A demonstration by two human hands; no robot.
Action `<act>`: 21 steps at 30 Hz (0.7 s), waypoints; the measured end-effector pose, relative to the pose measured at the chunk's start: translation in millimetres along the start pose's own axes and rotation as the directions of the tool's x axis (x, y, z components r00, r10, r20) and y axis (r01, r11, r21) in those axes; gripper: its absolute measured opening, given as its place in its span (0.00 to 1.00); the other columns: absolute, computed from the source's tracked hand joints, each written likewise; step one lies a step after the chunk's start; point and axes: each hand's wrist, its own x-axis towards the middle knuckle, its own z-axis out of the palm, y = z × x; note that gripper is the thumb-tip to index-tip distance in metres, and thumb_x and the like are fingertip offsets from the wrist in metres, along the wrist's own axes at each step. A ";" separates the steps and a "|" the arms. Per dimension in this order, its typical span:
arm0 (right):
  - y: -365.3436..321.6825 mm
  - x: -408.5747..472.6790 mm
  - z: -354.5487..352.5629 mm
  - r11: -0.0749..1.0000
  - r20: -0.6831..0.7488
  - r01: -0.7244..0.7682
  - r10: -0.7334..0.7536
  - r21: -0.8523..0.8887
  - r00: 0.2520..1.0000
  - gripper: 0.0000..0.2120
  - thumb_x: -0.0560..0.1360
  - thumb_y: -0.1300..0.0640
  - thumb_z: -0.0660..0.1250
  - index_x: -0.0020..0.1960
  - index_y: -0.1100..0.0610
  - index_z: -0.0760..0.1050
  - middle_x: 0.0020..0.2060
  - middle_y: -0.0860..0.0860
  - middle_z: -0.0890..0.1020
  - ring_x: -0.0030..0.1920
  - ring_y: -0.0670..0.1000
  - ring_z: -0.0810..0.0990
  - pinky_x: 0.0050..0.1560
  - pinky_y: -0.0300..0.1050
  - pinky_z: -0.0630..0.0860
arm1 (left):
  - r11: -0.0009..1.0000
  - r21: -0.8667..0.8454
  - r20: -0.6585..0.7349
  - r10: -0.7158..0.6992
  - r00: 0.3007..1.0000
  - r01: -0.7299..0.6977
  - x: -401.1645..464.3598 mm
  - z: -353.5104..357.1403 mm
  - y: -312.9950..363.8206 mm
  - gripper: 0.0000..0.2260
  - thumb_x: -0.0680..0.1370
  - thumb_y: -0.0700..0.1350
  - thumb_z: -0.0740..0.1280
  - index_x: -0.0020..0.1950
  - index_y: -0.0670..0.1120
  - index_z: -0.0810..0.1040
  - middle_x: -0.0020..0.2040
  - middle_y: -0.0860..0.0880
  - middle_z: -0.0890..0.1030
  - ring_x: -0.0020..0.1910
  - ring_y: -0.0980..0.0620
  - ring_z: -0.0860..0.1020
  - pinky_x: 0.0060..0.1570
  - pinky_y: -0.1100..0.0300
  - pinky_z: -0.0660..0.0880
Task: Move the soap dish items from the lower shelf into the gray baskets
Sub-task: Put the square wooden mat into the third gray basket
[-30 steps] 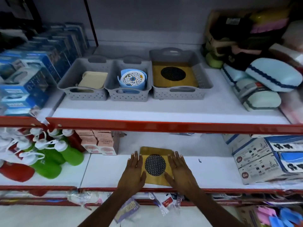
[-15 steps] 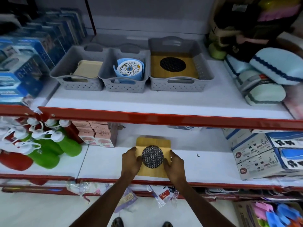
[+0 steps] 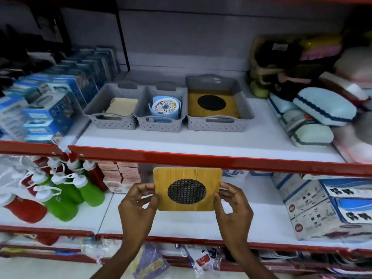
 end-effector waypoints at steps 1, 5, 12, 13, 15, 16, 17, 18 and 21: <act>-11.0 5.3 -2.1 0.998 -0.014 0.047 -0.047 0.028 0.999 0.18 0.73 0.66 0.74 0.58 0.49 0.80 0.52 0.45 0.84 0.50 0.47 0.85 0.51 0.38 0.81 | 0.998 -0.049 -0.008 0.036 0.999 -0.036 2.6 -2.4 11.8 0.16 0.70 0.38 0.74 0.44 0.61 0.82 0.44 0.59 0.87 0.42 0.59 0.84 0.45 0.68 0.81; -55.1 38.1 -2.3 0.977 -0.085 0.182 -0.173 0.115 0.981 0.18 0.75 0.66 0.73 0.61 0.50 0.80 0.54 0.47 0.84 0.51 0.50 0.84 0.52 0.42 0.81 | 0.958 -0.221 -0.035 0.180 0.983 -0.183 21.7 -6.2 65.8 0.12 0.70 0.45 0.73 0.49 0.61 0.83 0.45 0.59 0.87 0.43 0.61 0.84 0.45 0.69 0.81; -106.9 101.8 10.3 0.958 -0.104 0.101 -0.075 0.268 0.992 0.17 0.76 0.65 0.72 0.60 0.47 0.81 0.49 0.47 0.87 0.46 0.46 0.86 0.46 0.40 0.82 | 0.947 -0.282 0.126 0.192 0.973 -0.151 65.8 -0.4 126.0 0.22 0.79 0.34 0.68 0.65 0.59 0.79 0.44 0.50 0.89 0.39 0.53 0.84 0.40 0.50 0.81; -107.6 106.1 11.5 0.959 -0.105 0.082 -0.055 0.272 0.993 0.17 0.76 0.65 0.73 0.59 0.48 0.82 0.47 0.45 0.87 0.46 0.44 0.86 0.47 0.40 0.82 | 0.951 -0.287 0.160 0.170 0.972 -0.118 68.1 -0.2 129.3 0.24 0.79 0.33 0.68 0.66 0.59 0.78 0.46 0.51 0.90 0.40 0.52 0.84 0.43 0.46 0.82; -107.6 114.3 14.8 0.956 -0.105 0.042 -0.012 0.290 0.994 0.15 0.75 0.65 0.73 0.58 0.50 0.83 0.46 0.44 0.88 0.46 0.46 0.86 0.48 0.41 0.82 | 0.955 -0.292 0.219 0.125 0.968 -0.057 74.3 -0.4 134.0 0.27 0.78 0.32 0.69 0.69 0.60 0.77 0.47 0.49 0.90 0.42 0.49 0.85 0.46 0.41 0.83; -107.0 116.6 16.2 0.955 -0.100 0.021 0.009 0.297 0.995 0.14 0.75 0.65 0.73 0.58 0.52 0.83 0.46 0.46 0.88 0.46 0.47 0.86 0.48 0.42 0.82 | 0.954 -0.297 0.247 0.108 0.963 -0.031 77.0 -1.3 134.2 0.29 0.76 0.31 0.70 0.70 0.59 0.76 0.49 0.48 0.90 0.44 0.48 0.86 0.45 0.43 0.84; -106.0 120.8 16.2 0.954 -0.103 0.014 0.017 0.301 0.995 0.13 0.75 0.65 0.73 0.57 0.53 0.84 0.46 0.47 0.88 0.46 0.47 0.87 0.49 0.42 0.83 | 0.951 -0.308 0.281 0.101 0.954 -0.010 82.0 -0.7 135.1 0.31 0.74 0.29 0.72 0.70 0.58 0.76 0.51 0.48 0.89 0.47 0.48 0.88 0.45 0.47 0.85; -104.7 123.4 15.7 0.954 -0.103 0.008 0.024 0.299 0.994 0.13 0.74 0.66 0.73 0.55 0.53 0.84 0.47 0.48 0.88 0.47 0.46 0.87 0.49 0.41 0.83 | 0.947 -0.320 0.321 0.092 0.942 0.016 85.3 -1.1 134.4 0.33 0.71 0.28 0.74 0.70 0.56 0.76 0.54 0.48 0.89 0.51 0.48 0.88 0.46 0.51 0.85; -104.5 140.2 9.4 0.963 -0.130 0.020 0.016 0.270 0.991 0.12 0.73 0.68 0.74 0.52 0.54 0.86 0.50 0.46 0.87 0.48 0.39 0.85 0.51 0.34 0.81 | 0.951 -0.308 0.467 0.144 0.873 0.008 94.7 1.5 140.3 0.34 0.63 0.30 0.80 0.66 0.52 0.80 0.63 0.57 0.85 0.61 0.55 0.84 0.54 0.59 0.83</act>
